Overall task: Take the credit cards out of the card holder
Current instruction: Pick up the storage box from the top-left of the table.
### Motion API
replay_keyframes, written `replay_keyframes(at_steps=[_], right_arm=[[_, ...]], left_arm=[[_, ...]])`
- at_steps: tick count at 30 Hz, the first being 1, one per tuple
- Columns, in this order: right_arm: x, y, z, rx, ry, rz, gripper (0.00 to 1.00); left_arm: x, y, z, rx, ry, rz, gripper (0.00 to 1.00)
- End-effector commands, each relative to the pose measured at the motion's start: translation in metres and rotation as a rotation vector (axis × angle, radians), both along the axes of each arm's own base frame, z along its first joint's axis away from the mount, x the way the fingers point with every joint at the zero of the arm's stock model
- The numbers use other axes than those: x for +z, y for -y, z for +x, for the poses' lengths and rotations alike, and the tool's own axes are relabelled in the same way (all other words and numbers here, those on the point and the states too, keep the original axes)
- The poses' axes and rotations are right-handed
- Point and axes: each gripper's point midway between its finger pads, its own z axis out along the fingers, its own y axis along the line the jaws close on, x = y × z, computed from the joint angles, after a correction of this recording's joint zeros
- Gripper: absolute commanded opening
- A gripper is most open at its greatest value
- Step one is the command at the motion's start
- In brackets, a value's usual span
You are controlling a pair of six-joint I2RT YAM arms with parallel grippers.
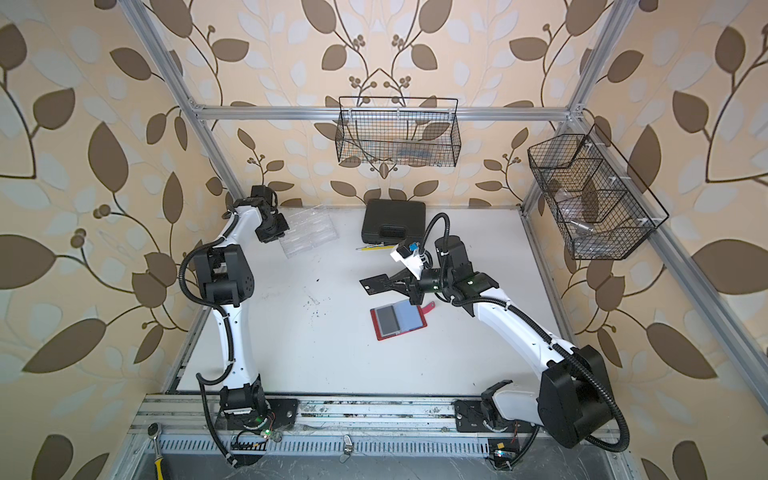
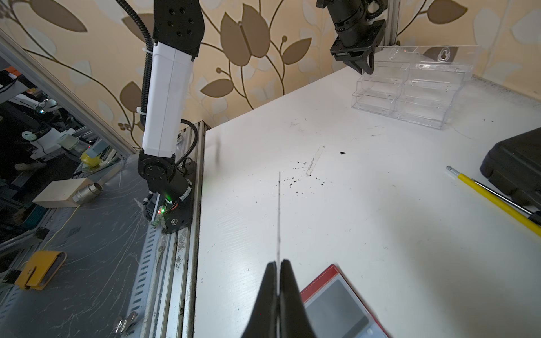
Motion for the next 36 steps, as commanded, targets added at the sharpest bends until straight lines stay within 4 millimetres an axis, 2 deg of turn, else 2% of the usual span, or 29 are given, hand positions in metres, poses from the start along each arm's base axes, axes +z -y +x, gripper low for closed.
replay_keyframes(at_steps=[1,2,8,14,17,20,27,36], right_arm=[[0.01,0.002,0.003,0.016,0.028,0.01,0.0],[0.011,0.003,0.004,0.01,0.03,0.011,0.0],[0.018,0.012,0.025,-0.053,0.05,0.031,0.0],[0.036,0.015,0.07,-0.162,0.093,0.114,0.0],[0.037,0.003,0.086,-0.14,0.094,0.13,0.0],[0.029,-0.014,0.098,-0.102,0.106,0.113,0.0],[0.0,-0.037,0.124,-0.077,0.086,0.09,0.0],[-0.032,-0.048,0.134,-0.052,0.045,0.082,0.0]], left_arm=[[0.028,0.005,-0.015,-0.055,0.012,0.013,0.05],[0.022,0.008,-0.023,-0.062,-0.011,0.007,0.05],[0.034,0.037,-0.056,-0.13,-0.042,0.017,0.05],[0.038,0.081,-0.099,-0.169,-0.073,0.024,0.05],[0.036,0.104,-0.118,-0.193,-0.087,0.034,0.05],[0.036,0.126,-0.134,-0.198,-0.091,0.033,0.05],[0.038,0.165,-0.158,-0.208,-0.045,0.007,0.05],[0.044,0.191,-0.172,-0.25,-0.003,0.017,0.05]])
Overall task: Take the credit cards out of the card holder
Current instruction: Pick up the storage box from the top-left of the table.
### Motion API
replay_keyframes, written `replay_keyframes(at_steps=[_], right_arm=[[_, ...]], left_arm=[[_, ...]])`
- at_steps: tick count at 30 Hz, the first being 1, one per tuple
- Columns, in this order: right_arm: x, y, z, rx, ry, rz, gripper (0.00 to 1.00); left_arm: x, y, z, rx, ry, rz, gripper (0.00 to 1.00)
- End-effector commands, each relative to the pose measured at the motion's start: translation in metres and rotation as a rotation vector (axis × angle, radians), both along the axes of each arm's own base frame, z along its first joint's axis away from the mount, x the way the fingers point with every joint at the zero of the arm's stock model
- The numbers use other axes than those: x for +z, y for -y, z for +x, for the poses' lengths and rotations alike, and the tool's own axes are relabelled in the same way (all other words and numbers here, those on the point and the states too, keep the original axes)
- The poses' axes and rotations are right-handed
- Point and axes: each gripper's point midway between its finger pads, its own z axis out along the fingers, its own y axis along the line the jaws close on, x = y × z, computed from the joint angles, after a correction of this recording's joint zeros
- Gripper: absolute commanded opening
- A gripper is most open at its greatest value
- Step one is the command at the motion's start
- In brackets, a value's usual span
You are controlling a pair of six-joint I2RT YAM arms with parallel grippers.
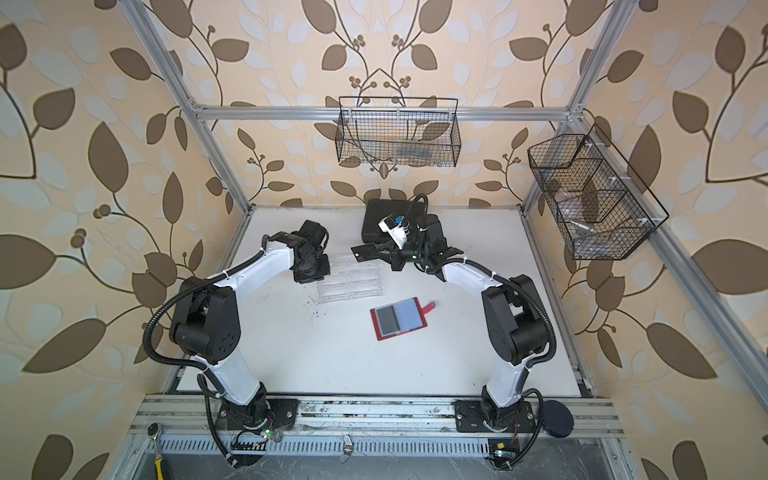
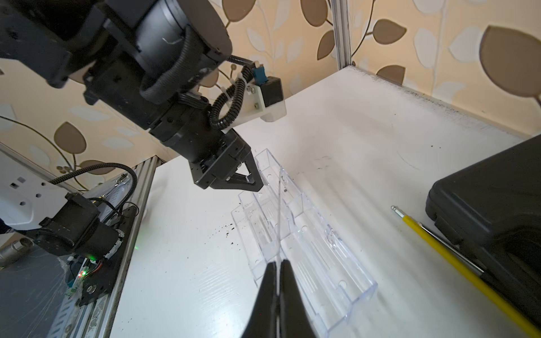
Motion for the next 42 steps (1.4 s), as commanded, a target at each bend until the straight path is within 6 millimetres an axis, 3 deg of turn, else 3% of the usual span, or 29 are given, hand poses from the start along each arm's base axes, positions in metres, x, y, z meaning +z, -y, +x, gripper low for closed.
replay_keyframes(at_steps=[1,15,24,38,42], right_arm=[[0.013,-0.011,0.009,0.039,0.068,0.025,0.0],[-0.017,-0.016,0.018,0.058,0.046,-0.028,0.0],[-0.002,-0.014,0.015,0.075,0.095,0.008,0.0],[-0.032,-0.013,0.016,0.096,0.064,-0.098,0.0],[-0.035,-0.011,0.019,0.088,0.062,-0.106,0.05]], left_arm=[[0.028,0.003,0.006,0.034,0.104,-0.012,0.05],[0.032,0.018,0.001,-0.027,0.125,-0.024,0.04],[0.03,0.017,-0.001,-0.035,0.128,-0.005,0.03],[0.04,0.03,0.0,-0.081,0.176,-0.061,0.03],[0.043,0.032,0.0,-0.093,0.189,-0.074,0.03]])
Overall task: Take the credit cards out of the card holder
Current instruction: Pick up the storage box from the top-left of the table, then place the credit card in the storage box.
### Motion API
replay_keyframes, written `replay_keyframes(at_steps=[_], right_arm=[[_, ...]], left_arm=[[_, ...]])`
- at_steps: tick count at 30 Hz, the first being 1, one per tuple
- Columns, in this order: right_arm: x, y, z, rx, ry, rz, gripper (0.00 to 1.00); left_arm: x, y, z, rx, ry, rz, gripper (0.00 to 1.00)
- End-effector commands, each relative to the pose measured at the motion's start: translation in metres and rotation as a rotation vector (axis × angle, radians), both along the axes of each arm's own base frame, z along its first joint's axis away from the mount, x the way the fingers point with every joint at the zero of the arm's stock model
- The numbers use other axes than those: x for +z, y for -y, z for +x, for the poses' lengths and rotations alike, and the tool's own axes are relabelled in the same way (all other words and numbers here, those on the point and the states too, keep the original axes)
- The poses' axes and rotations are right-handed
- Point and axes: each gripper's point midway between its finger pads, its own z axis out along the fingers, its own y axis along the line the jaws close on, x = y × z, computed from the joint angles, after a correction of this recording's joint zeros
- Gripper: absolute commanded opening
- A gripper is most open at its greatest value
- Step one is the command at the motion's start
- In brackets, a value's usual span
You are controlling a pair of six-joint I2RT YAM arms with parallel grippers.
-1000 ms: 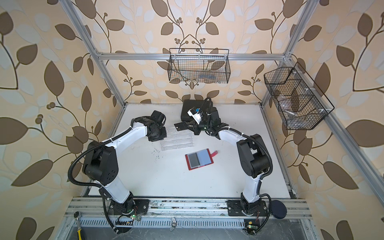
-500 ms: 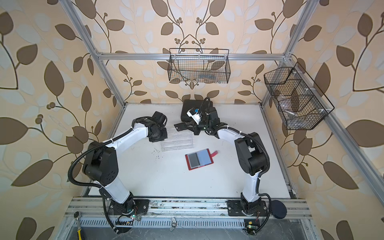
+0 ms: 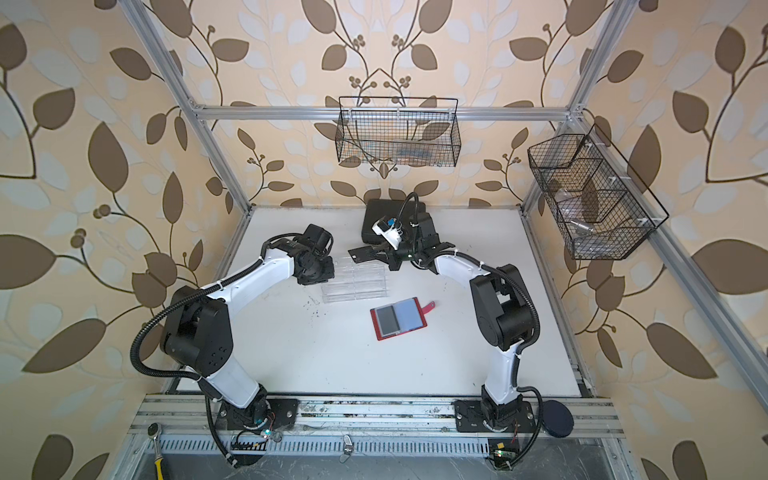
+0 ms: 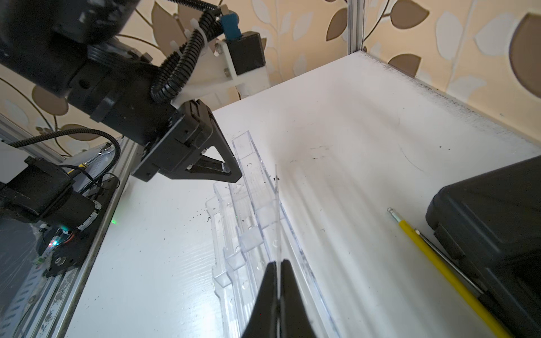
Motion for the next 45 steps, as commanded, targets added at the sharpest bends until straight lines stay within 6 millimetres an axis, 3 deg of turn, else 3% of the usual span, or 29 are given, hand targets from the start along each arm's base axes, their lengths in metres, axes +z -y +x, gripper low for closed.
replay_keyframes(at_steps=[1,15,21,25,27,32,42,45], right_arm=[[-0.009,-0.001,0.006,0.005,0.004,-0.027,0.06],[-0.01,0.004,0.015,-0.006,-0.003,-0.041,0.23],[0.015,0.006,0.017,-0.038,0.054,-0.019,0.46],[0.026,0.009,0.021,-0.061,0.083,-0.011,0.49],[0.026,0.01,0.021,-0.054,0.074,-0.007,0.44],[0.021,0.006,0.012,0.0,0.041,0.002,0.19],[0.023,0.004,0.005,0.06,0.05,-0.015,0.0],[0.032,0.003,0.004,0.09,0.08,-0.031,0.0]], left_arm=[[0.031,0.017,0.007,-0.05,0.108,-0.078,0.03],[0.031,0.022,0.004,-0.074,0.116,-0.1,0.03],[0.024,0.015,0.002,-0.036,0.097,-0.075,0.02],[0.022,0.017,0.002,-0.036,0.102,-0.087,0.02],[0.022,0.017,0.002,-0.036,0.101,-0.086,0.02],[0.02,0.016,0.0,-0.036,0.095,-0.084,0.02],[0.018,0.019,-0.003,-0.062,0.083,-0.089,0.02],[0.016,0.018,-0.004,-0.063,0.075,-0.083,0.02]])
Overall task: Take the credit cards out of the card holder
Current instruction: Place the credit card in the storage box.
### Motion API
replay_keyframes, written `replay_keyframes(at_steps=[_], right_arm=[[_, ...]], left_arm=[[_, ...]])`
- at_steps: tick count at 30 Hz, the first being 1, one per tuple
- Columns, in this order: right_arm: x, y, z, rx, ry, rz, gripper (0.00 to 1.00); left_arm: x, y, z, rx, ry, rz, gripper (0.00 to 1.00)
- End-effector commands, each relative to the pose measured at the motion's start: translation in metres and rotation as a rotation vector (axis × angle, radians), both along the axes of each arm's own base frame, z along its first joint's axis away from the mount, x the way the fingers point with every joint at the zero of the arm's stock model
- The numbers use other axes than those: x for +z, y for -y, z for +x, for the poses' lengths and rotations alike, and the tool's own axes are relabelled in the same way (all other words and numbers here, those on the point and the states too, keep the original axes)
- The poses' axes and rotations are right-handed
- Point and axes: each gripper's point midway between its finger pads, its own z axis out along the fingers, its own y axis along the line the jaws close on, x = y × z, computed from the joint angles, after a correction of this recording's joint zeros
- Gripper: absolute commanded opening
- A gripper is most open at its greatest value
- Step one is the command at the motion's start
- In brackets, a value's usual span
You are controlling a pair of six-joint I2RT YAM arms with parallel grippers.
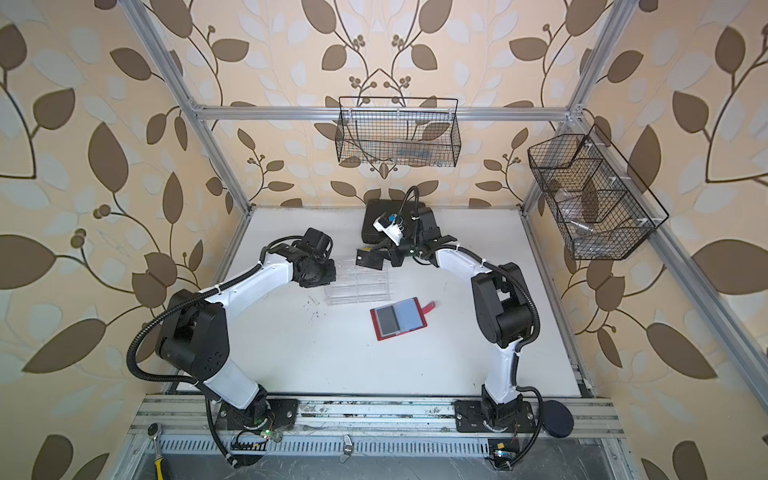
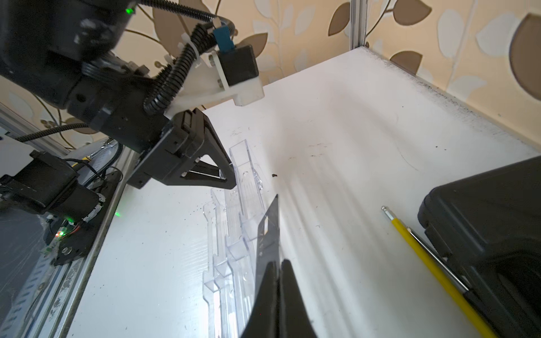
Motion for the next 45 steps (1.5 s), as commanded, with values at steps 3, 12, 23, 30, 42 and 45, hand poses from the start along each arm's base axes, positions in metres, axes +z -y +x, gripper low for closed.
replay_keyframes(at_steps=[3,12,23,30,42,45], right_arm=[[0.024,-0.005,-0.007,0.094,0.087,-0.014,0.0],[0.029,-0.002,-0.011,0.138,0.179,-0.077,0.0],[0.009,-0.004,-0.017,0.182,0.161,-0.105,0.0],[-0.006,-0.002,-0.023,0.205,0.136,-0.131,0.0],[-0.018,-0.004,-0.037,0.258,0.105,-0.141,0.0],[-0.021,-0.008,-0.04,0.27,0.093,-0.144,0.0]], left_arm=[[0.019,0.008,-0.001,-0.02,0.05,-0.039,0.02],[0.018,0.01,-0.002,-0.042,0.048,-0.041,0.02],[0.022,0.015,-0.003,-0.074,0.061,-0.066,0.02],[0.023,0.016,-0.003,-0.078,0.066,-0.07,0.02],[0.023,0.016,-0.002,-0.079,0.069,-0.071,0.02],[0.023,0.018,-0.002,-0.084,0.071,-0.078,0.02]])
